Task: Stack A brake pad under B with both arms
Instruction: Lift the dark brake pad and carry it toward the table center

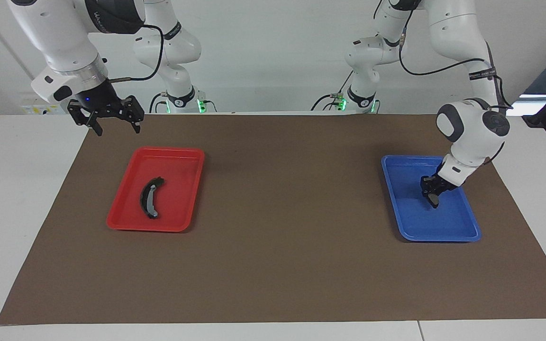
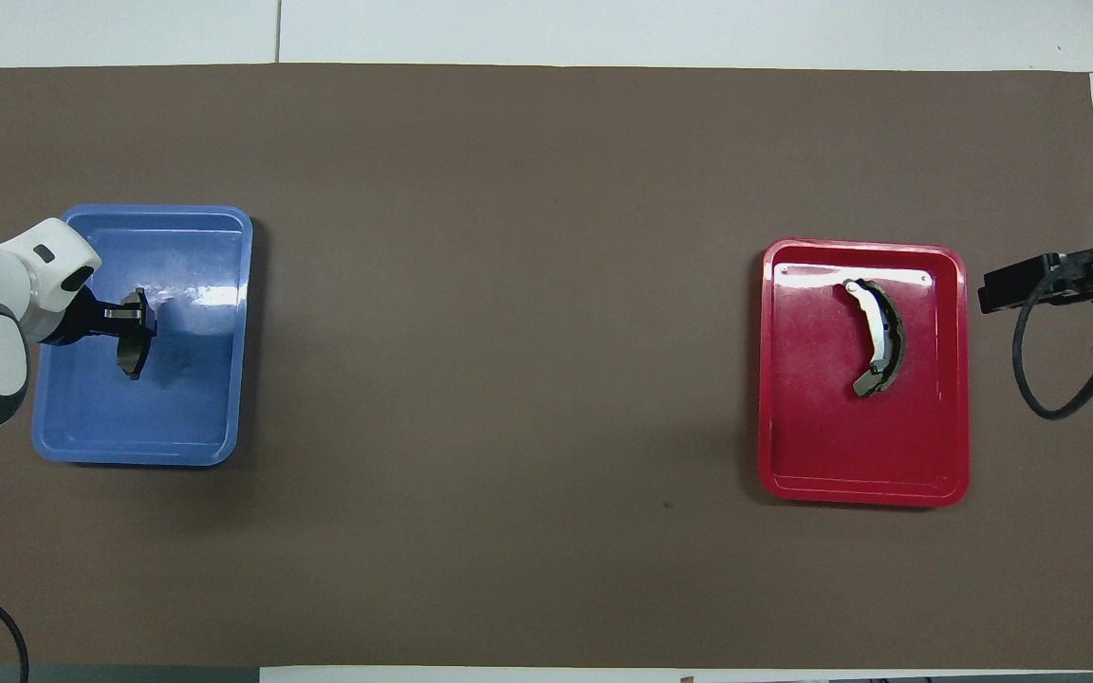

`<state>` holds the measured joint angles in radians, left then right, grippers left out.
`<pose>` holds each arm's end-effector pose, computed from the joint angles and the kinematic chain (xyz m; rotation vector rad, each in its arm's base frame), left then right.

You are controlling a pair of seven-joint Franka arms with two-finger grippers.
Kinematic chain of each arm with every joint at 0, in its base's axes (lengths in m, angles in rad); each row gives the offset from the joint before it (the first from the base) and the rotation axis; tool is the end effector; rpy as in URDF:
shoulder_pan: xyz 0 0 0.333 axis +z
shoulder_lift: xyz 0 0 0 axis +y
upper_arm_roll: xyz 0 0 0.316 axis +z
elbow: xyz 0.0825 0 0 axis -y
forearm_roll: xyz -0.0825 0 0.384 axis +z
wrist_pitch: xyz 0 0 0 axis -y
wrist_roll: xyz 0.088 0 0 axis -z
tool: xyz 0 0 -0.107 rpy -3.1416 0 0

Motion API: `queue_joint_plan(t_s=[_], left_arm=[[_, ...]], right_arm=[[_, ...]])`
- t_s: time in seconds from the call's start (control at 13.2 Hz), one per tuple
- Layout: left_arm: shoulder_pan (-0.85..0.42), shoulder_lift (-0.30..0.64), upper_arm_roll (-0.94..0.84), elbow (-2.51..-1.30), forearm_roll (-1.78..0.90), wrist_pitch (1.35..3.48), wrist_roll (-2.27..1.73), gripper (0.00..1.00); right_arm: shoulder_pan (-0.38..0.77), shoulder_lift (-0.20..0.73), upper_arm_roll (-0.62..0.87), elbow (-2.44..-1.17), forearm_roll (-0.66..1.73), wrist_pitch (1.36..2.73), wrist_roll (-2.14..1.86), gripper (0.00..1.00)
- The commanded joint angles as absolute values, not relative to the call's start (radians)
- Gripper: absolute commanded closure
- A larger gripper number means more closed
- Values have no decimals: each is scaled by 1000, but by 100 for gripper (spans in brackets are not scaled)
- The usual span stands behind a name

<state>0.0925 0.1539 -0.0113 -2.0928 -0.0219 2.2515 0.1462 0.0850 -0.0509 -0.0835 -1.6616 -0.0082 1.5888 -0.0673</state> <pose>0.5678 0.0457 0.3502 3.1224 -0.0798 0.0108 0.5390 -0.0012 0.6109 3.1363 0.1085 -0.0348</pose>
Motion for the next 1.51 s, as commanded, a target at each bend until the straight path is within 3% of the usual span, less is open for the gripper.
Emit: queue_joint_plan(t_s=[0.0, 0.45, 0.83, 0.98, 1.43], left_arm=[[-48, 117, -8, -2043, -12, 2148, -36, 99], [-391, 138, -14, -2005, 6, 2227, -467, 99], [-593, 285, -15, -1838, 3, 2227, -636, 99], [-633, 371, -14, -1746, 3, 2221, -676, 99], [-632, 419, -15, -1781, 18, 2243, -654, 97]], right_arm=[[80, -80, -80, -1700, 9, 1612, -63, 1], [80, -80, -80, -1698, 9, 1609, -64, 1], [80, -80, -80, -1700, 9, 1609, -64, 1], [80, -81, -80, -1700, 9, 1611, -64, 1], [80, -81, -80, -1701, 9, 1611, -64, 1]])
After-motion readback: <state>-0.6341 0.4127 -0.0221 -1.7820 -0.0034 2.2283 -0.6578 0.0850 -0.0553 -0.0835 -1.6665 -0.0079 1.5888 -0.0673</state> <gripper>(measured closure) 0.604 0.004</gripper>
